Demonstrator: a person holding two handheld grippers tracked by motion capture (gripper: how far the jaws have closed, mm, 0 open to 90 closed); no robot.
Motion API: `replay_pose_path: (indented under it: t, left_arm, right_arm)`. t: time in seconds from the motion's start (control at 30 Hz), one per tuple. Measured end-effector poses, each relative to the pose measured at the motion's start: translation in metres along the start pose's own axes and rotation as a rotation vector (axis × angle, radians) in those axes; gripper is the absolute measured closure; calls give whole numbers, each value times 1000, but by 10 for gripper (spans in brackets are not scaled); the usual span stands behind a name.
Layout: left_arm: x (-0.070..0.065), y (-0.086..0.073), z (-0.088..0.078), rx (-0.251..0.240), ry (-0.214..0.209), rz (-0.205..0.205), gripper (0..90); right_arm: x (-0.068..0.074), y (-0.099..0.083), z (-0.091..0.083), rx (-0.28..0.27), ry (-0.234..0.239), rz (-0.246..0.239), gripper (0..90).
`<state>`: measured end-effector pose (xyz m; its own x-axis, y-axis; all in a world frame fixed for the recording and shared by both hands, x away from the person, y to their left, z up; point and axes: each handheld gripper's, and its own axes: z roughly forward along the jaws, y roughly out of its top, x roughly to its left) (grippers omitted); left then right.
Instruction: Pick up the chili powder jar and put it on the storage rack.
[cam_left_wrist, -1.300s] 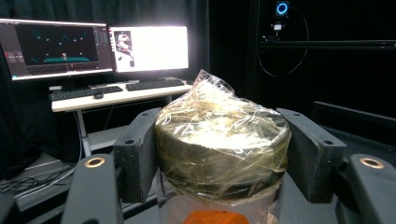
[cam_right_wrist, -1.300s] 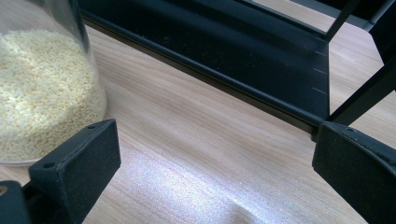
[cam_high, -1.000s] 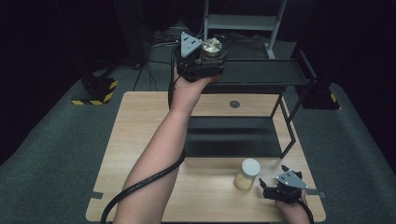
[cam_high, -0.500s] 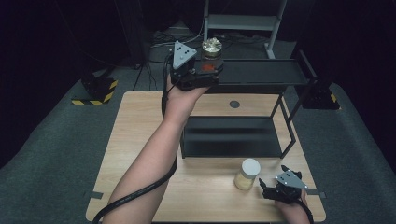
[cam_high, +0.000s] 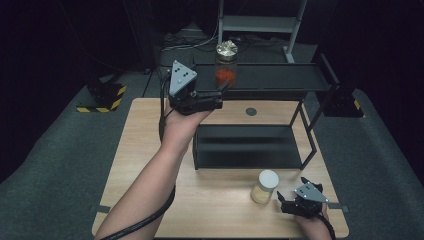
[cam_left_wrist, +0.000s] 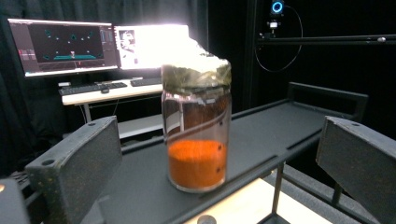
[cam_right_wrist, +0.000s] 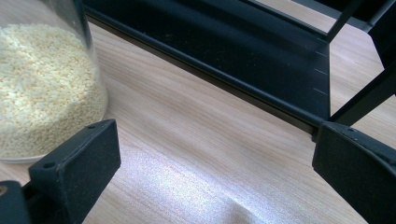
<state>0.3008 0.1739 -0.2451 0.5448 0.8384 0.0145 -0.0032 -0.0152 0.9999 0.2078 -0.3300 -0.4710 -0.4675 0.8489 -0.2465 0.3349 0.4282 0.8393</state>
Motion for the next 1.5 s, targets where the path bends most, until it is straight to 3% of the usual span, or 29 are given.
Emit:
replay_pose_path:
  t: [0.6, 0.73, 1.23, 1.5]
  left_arm:
    - [-1, -30, -48, 25, 8, 53, 4]
    - [-3, -40, -56, 33, 7, 46, 4]
    - [0, -87, -85, 94, 21, 44, 4]
    - [0, -120, -98, 146, 22, 31, 4]
  right_arm:
    - [2, 1, 0, 3, -3, -9, 3]
    - [2, 1, 0, 4, -4, -11, 3]
    - [3, 1, 1, 7, -6, -17, 3]
    - [3, 2, 1, 8, -6, -18, 3]
